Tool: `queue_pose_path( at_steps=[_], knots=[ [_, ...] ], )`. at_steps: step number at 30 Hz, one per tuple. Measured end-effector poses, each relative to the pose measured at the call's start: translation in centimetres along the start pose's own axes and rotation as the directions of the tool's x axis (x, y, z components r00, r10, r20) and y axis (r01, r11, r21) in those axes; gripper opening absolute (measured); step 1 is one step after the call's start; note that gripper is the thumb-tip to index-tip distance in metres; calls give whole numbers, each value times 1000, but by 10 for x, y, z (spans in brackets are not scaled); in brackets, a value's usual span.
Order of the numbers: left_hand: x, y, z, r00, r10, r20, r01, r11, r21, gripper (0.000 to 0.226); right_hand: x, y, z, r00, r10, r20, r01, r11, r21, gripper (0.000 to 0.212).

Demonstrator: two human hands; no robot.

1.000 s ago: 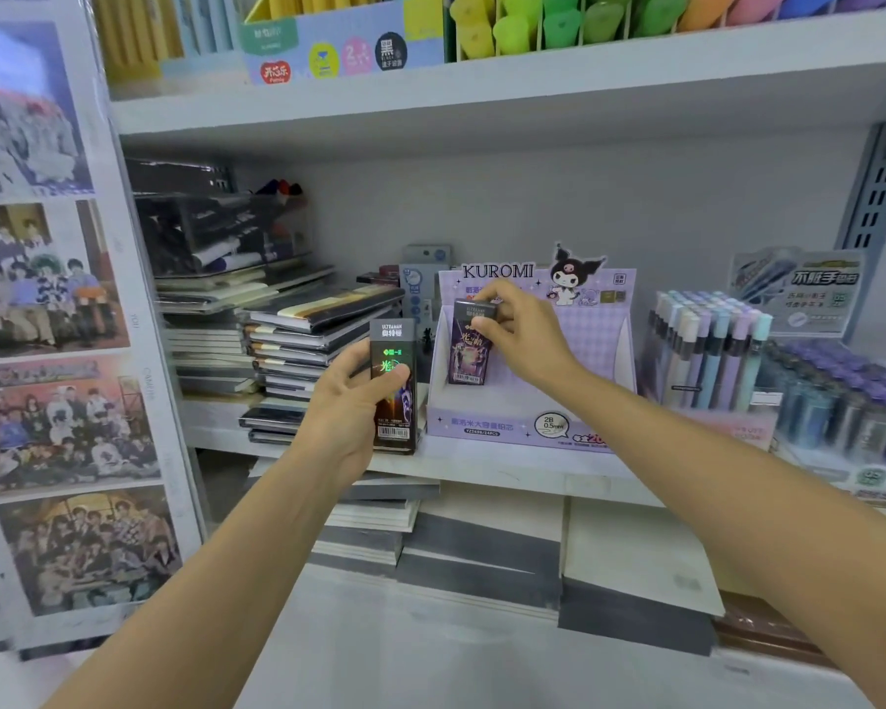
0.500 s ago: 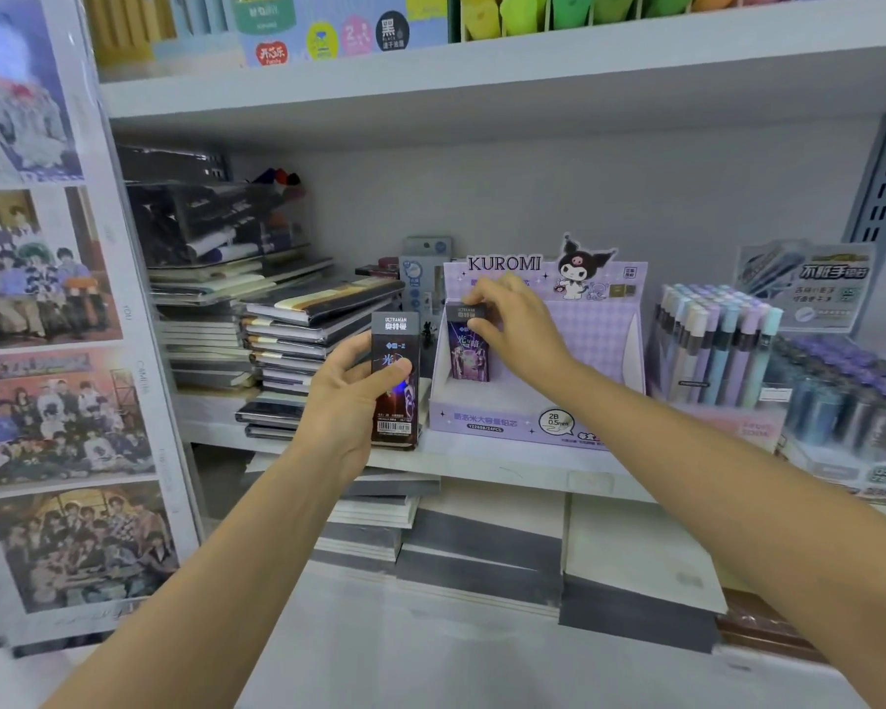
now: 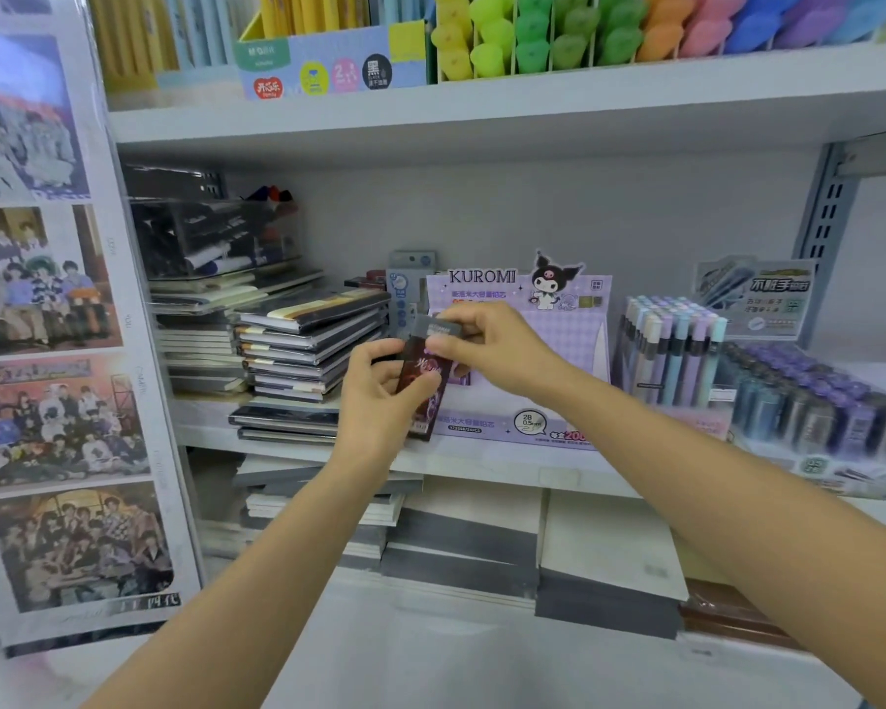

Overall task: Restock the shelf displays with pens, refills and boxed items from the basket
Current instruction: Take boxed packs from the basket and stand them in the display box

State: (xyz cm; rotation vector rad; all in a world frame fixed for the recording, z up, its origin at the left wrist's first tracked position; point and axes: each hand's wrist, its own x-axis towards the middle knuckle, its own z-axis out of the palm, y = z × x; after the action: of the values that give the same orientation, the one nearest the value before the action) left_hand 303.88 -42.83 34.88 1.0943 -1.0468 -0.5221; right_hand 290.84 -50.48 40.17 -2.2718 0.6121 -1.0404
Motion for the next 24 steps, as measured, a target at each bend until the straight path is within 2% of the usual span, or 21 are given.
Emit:
queue_pose_path(
  at_steps=[2,3,4,5,7,9,10,17,21,24],
  knots=[
    [-6,-7,1,984,175,16,-173,944,281,49,2,3,-10,990,10,-140,-10,1000,0,13],
    [-9,-11,0,958,280,67,-279,848,451,50,4,5,-16,973,5,-231,-5,1000,0,12],
    [-11,-15,-2,914,373,159,-389,697,603,50,6,8,-22,949,1,-317,-2,1000,-3,11],
    [-13,-21,-3,868,402,291,-478,523,705,51,8,12,-26,923,-3,-384,-5,1000,-20,11],
    [-15,-32,-3,807,254,534,-587,247,771,59,11,22,-30,899,-10,-438,-24,997,-72,13],
    [-16,-43,-3,783,99,614,-622,90,778,70,13,30,-26,909,-21,-417,-26,994,-108,13],
    [-16,-45,-4,777,97,621,-628,66,775,71,14,34,-22,917,-28,-398,-24,992,-124,13],
    [-24,-48,-8,716,253,650,-684,69,726,62,21,46,-8,966,-86,-245,16,961,-277,16],
    [-25,-48,-7,707,257,659,-697,93,711,59,27,44,-15,988,-81,-128,31,934,-357,14],
    [-26,-49,-6,716,252,651,-690,114,715,59,31,40,-10,988,-118,-103,67,912,-405,13]
  ],
)
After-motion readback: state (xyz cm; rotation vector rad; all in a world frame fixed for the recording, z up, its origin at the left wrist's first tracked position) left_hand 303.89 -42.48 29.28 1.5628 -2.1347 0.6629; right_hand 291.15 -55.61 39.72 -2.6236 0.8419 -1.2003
